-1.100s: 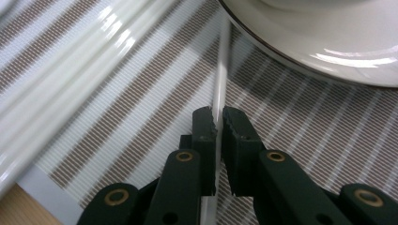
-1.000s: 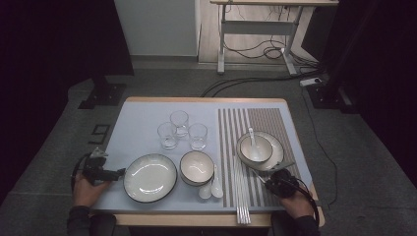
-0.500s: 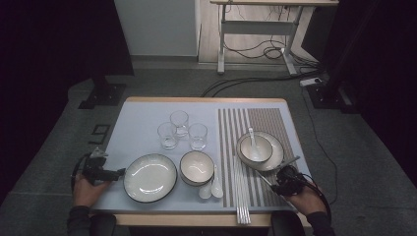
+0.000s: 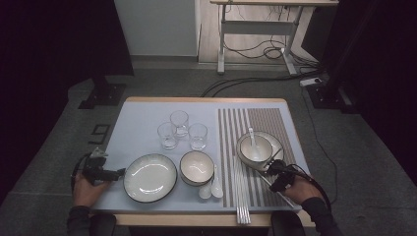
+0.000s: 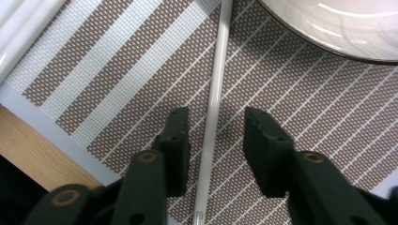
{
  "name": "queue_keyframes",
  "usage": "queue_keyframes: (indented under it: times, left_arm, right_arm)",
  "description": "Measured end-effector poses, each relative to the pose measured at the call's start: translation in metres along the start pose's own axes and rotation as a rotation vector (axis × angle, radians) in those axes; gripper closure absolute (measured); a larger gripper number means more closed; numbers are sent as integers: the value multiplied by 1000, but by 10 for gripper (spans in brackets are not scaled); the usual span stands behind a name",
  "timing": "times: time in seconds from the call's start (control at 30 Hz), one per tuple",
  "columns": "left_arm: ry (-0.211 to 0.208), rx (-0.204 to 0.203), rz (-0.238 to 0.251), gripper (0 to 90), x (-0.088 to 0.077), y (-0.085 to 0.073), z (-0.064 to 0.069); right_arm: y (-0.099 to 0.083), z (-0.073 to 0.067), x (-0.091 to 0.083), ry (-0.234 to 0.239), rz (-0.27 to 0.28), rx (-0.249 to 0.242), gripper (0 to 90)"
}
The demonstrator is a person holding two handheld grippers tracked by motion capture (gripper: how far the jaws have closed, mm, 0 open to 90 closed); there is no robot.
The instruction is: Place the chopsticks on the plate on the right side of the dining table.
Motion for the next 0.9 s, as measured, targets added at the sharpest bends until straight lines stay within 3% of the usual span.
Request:
queue_keyframes:
  times: [0.23,0.33,0.67,0.9]
  left_arm:
    - [0,0,0,0,0,0,0]
    - [0,0,0,0,0,0,0]
    - [0,0,0,0,0,0,0]
    - [0,0,0,0,0,0,0]
  right_arm:
    - [7,3,8,43,-31,9,760]
    - [9,4,10,38,-53,18,818]
    - [15,5,11,48,-98,50,840]
    - [12,4,10,41,-83,49,847]
Point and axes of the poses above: each handheld gripper's, and its own axes: x roughly forward along the jaws, y roughly out of its top, z roughly to its right, the point moved 1 cm from there along x, roughly forward along the jaws, and after that the axes turned 6 degrees about -z, right-handed, at the moved point
